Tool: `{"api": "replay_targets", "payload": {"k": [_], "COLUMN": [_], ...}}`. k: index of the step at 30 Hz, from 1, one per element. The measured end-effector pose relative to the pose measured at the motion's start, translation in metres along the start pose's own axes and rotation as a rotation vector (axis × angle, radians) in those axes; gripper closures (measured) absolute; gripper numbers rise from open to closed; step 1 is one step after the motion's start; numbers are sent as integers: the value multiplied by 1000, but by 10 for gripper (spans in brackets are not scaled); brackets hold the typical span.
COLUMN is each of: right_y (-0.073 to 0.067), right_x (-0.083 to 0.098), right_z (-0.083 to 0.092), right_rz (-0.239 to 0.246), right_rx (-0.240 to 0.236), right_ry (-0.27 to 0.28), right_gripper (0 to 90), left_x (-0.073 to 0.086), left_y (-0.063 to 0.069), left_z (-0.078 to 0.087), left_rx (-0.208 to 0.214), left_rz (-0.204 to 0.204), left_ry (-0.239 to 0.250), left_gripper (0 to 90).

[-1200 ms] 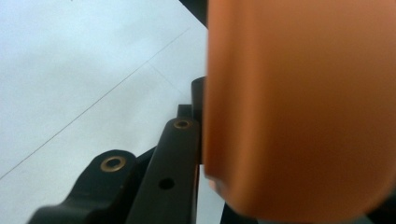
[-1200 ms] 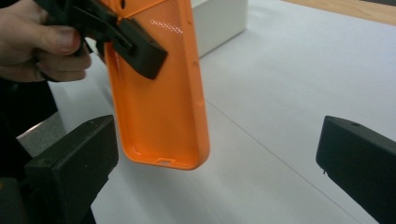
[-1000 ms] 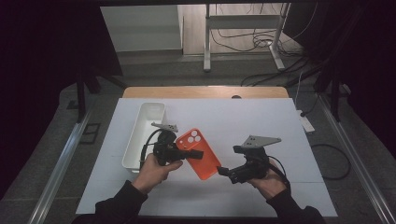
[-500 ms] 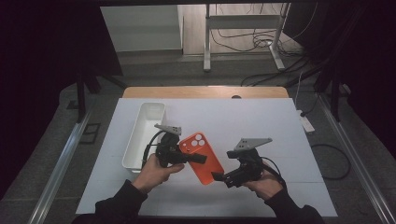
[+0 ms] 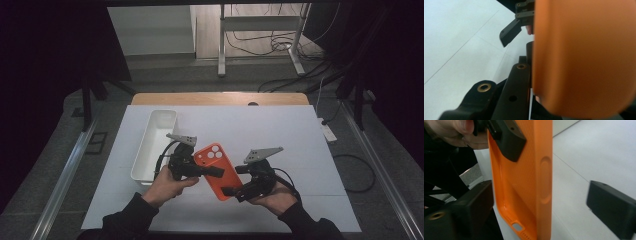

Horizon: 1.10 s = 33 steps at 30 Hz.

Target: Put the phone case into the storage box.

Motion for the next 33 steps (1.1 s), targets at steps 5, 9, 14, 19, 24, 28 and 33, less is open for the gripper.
{"api": "replay_targets", "payload": {"k": [5, 9, 14, 19, 24, 28, 33], "right_y": [-4, -7, -10, -13, -14, -15, -11], "right_x": [0, 0, 1, 1, -1, -3, -4], "right_z": [0, -2, -3, -2, 1, 3, 5], "right_rz": [14, 16, 3, 1, -14, -2, -1], "right_rx": [-58, -101, -166, -220, -270, -247, -211], "right_ry": [-2, -13, -23, -18, -2, 8, 22], "right_gripper": [311, 445, 608, 756, 855, 859, 859], "left_x": [-1, -1, -1, -1, -4, -5, -8], "left_y": [3, 5, 6, 6, 9, 8, 6], "left_z": [-1, -2, -3, -3, -1, 0, 3], "left_rx": [10, 16, 21, 35, 42, 14, -71], "left_rz": [-16, -19, -29, -29, -33, -36, -71], "left_ry": [-4, -4, -13, -10, 13, 29, 32], "left_gripper": [860, 859, 857, 848, 774, 716, 595]}}
Point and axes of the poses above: each handheld gripper's, and its own axes: z roughly backward along the jaws, x roughly out of its underside, y roughly to its right, the point moved 7 cm from there along -z, roughly forward along the jaws, and after that the axes turned 5 degrees about -x, right-handed, at the moved point
